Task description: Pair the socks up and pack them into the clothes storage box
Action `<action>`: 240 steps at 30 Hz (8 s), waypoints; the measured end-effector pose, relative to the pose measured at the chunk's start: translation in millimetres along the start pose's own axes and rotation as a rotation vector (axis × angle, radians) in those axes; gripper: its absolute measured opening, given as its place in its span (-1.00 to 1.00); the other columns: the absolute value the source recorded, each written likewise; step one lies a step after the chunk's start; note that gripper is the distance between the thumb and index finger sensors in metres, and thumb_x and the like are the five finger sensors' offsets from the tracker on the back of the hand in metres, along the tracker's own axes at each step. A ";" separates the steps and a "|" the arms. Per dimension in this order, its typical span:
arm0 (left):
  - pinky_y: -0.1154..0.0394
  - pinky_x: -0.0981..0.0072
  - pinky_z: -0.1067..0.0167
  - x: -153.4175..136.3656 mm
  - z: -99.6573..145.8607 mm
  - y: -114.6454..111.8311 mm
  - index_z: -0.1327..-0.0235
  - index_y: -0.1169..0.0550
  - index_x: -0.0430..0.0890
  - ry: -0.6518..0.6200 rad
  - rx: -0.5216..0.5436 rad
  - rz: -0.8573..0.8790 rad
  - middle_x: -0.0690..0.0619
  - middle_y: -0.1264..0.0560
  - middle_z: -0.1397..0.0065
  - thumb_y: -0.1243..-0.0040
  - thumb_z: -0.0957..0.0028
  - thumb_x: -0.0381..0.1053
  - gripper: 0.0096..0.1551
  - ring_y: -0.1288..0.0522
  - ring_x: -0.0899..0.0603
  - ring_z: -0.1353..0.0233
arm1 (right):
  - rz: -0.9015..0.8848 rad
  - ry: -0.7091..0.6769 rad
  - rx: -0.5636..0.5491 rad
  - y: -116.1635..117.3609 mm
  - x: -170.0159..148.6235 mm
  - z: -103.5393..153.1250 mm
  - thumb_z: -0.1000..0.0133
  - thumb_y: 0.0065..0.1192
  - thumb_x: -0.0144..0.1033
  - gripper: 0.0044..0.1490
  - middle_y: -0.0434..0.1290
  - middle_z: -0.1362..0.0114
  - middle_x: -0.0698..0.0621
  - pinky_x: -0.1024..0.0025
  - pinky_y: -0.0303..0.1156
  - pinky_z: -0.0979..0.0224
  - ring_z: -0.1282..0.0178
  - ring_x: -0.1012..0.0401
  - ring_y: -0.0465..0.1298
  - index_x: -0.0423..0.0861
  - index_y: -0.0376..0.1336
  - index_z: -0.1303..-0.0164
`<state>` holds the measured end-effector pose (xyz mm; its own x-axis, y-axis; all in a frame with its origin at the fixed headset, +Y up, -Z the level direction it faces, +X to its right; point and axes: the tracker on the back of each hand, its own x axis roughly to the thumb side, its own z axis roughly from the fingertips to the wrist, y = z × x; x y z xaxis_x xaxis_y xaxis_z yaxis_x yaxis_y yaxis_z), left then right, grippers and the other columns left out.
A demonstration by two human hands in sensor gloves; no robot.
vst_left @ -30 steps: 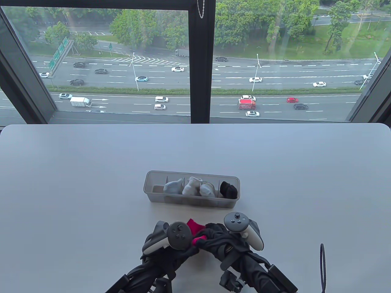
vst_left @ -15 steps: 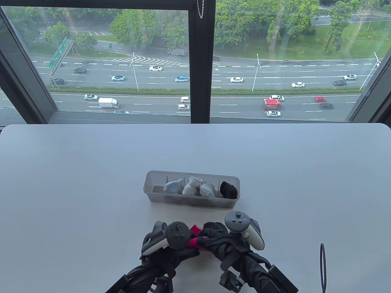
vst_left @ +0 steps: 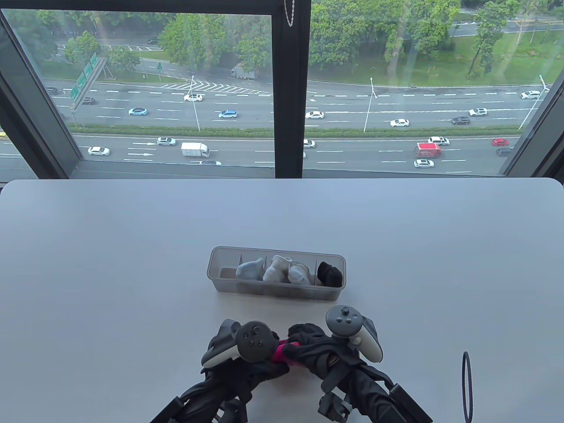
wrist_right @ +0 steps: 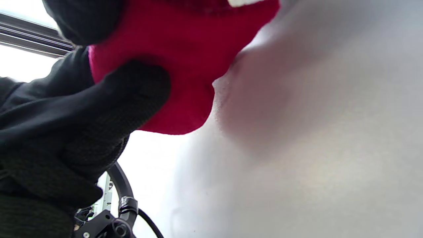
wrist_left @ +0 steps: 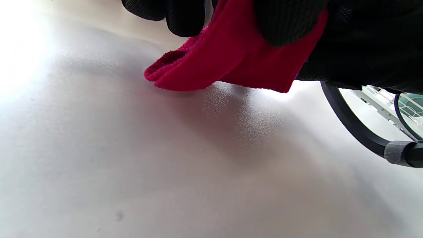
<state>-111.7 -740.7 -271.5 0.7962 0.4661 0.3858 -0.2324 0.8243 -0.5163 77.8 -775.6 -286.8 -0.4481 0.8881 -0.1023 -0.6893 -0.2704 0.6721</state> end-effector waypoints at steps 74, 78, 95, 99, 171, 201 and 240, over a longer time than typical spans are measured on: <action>-0.49 -0.28 -0.27 0.4 5.0 8.3 -0.13 -0.49 -0.24 0.063 0.245 -0.015 -0.11 -0.63 0.01 -0.18 -0.09 0.16 -0.42 -0.68 -0.23 -0.03 | 0.030 -0.085 -0.182 -11.5 24.4 10.9 -0.08 0.33 -0.09 -0.26 0.29 -0.54 0.07 -0.12 -0.01 -0.70 -0.65 0.04 0.18 0.31 0.07 -0.45; -0.21 -0.46 -0.45 4.0 5.6 7.9 -0.57 -0.07 -0.29 0.103 0.208 -0.054 -0.35 -0.23 -0.59 -0.09 -0.11 0.21 -0.03 -0.33 -0.48 -0.52 | 0.127 -0.040 -0.253 -14.0 22.4 12.9 -0.09 0.22 0.05 -0.33 0.51 -0.27 0.07 -0.03 0.10 -0.68 -0.43 0.11 0.43 0.09 0.15 -0.40; -0.36 -0.36 -0.35 1.9 0.8 3.8 -0.38 -0.26 -0.19 0.081 0.084 -0.034 -0.15 -0.49 -0.15 -0.08 -0.05 0.30 -0.18 -0.54 -0.26 -0.14 | 0.126 -0.048 -0.230 -8.1 22.7 10.4 -0.09 0.18 0.08 -0.33 0.48 -0.27 -0.01 0.00 0.07 -0.71 -0.27 0.15 0.49 0.09 0.14 -0.39; -0.30 -0.41 -0.40 2.2 4.2 7.3 -0.44 -0.21 -0.23 0.106 0.163 -0.038 -0.23 -0.43 -0.36 -0.13 -0.05 0.27 -0.13 -0.50 -0.37 -0.33 | 0.047 -0.029 -0.223 -10.3 20.5 8.5 -0.11 0.16 0.10 -0.32 0.52 -0.19 0.03 0.02 0.09 -0.70 -0.21 0.16 0.51 0.05 0.15 -0.38; -0.34 -0.37 -0.34 3.2 18.9 29.8 -0.61 -0.13 -0.35 -0.003 0.370 0.130 -0.37 -0.34 -0.52 0.07 -0.22 0.12 -0.15 -0.46 -0.41 -0.35 | 0.282 -0.113 -0.266 -21.2 41.9 22.7 -0.04 0.34 -0.13 -0.26 0.45 -0.33 -0.09 -0.03 0.34 -0.54 -0.21 0.10 0.53 -0.01 0.18 -0.44; -0.51 -0.26 -0.25 7.6 18.5 31.1 -0.22 -0.37 -0.22 0.080 0.553 0.015 -0.28 -0.52 -0.32 0.08 -0.20 -0.08 -0.60 -0.60 -0.33 -0.26 | -0.084 -0.029 -0.124 -14.1 23.3 5.1 -0.16 0.23 -0.38 -0.23 0.24 -0.42 -0.12 0.02 0.25 -0.56 -0.27 0.15 0.40 0.02 -0.02 -0.55; -0.48 -0.28 -0.28 -18.0 7.0 19.1 -0.57 -0.08 -0.16 -0.045 0.270 0.774 -0.41 -0.40 -0.35 -0.03 -0.22 -0.07 -0.29 -0.60 -0.23 -0.13 | 0.131 -0.089 -0.395 -27.4 28.2 27.7 -0.12 0.34 -0.11 0.00 0.04 -0.69 -0.09 -0.01 0.17 -0.66 -0.59 0.00 0.28 0.29 -0.22 -0.57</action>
<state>-134.4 -731.1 -282.9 0.3334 0.9423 0.0294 -0.8378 0.3105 -0.4490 99.8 -732.8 -287.8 -0.5075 0.8607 0.0412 -0.8025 -0.4895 0.3412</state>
